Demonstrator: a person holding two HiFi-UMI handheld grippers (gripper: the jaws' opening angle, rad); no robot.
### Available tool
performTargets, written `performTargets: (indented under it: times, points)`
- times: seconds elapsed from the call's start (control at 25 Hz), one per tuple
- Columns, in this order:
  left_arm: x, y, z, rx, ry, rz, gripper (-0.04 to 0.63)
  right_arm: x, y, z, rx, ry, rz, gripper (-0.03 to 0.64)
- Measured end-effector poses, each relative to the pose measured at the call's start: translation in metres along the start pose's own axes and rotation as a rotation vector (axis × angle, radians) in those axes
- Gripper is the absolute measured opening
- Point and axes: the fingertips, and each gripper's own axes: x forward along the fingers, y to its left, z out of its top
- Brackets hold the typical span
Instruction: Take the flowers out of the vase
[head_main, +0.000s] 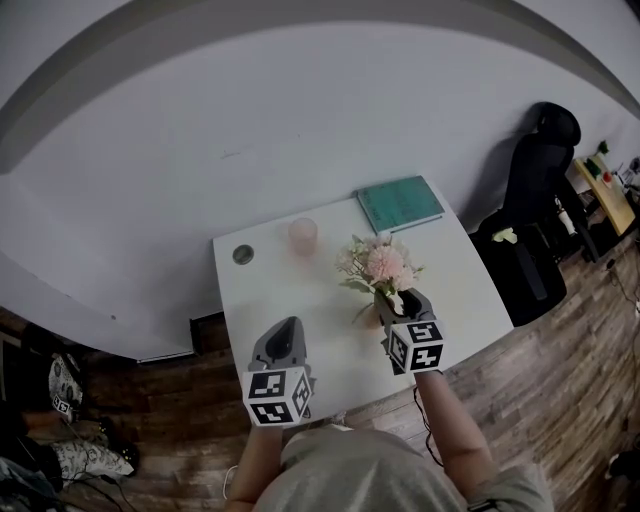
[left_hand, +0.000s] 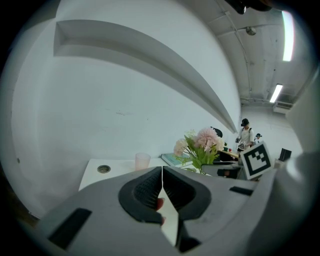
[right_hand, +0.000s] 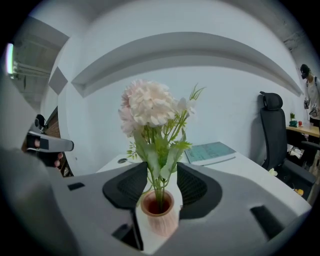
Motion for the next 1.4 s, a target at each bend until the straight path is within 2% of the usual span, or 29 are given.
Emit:
performTargets:
  times: [0.28,0.48,0.76,1.4]
  points:
    - [0.005,0.003,-0.003,0.002,0.009,0.003,0.008,0.006,0.003,-0.001,0.000,-0.003,0.010,0.167]
    - [0.004,0.005,-0.004,0.002,0.011,0.010,0.008,0.004,0.005,0.001,-0.001,-0.010,0.021,0.099]
    - [0.000,0.004,-0.004,0.003,0.005,0.012,0.009,-0.003,0.005,0.000,-0.027,-0.009,0.008,0.048]
    - [-0.025,-0.005,0.000,0.004,-0.019,0.010,0.008,-0.022,0.011,0.030,-0.044,-0.080,-0.003,0.038]
